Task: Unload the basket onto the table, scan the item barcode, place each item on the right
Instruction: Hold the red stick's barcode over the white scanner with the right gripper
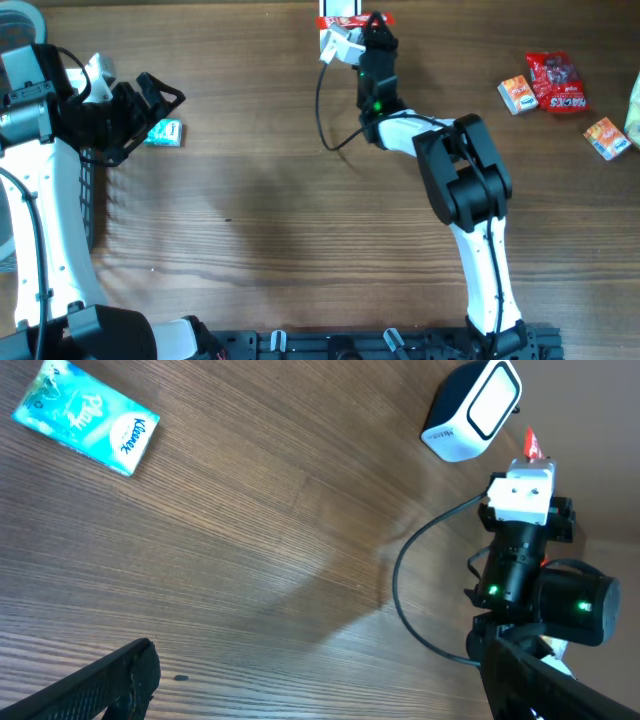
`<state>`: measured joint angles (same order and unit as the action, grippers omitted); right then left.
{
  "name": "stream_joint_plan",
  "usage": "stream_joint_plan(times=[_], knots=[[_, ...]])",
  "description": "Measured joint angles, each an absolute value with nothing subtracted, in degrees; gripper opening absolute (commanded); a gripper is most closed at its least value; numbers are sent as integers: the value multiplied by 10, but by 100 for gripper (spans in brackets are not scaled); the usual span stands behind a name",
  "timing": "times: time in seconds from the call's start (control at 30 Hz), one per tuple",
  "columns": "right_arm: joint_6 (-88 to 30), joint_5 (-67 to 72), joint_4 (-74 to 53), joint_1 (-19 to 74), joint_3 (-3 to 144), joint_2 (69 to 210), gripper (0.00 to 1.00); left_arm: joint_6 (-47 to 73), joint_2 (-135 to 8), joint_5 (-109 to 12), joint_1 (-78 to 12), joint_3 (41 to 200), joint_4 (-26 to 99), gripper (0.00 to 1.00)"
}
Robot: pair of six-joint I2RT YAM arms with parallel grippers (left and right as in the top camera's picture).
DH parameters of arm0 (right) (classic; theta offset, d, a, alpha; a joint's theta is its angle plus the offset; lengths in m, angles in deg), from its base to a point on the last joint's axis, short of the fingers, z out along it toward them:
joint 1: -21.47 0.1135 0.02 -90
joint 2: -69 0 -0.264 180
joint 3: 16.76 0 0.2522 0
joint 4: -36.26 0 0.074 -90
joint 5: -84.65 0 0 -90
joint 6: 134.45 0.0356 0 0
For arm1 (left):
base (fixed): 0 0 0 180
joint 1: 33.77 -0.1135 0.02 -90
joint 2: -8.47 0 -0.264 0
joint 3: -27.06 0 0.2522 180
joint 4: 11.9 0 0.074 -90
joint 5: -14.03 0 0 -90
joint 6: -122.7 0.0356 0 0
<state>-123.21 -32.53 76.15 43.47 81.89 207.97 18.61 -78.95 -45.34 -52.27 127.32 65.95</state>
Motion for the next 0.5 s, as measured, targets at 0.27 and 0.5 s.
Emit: stream_joint_plan(times=[0.27, 0.5], knots=[[-1189, -322, 714, 406, 819, 2080, 4, 186, -790, -453, -523, 1273, 660, 100], [-1176, -330, 667, 405, 819, 2080, 4, 186, -790, -453, -523, 1273, 660, 100]])
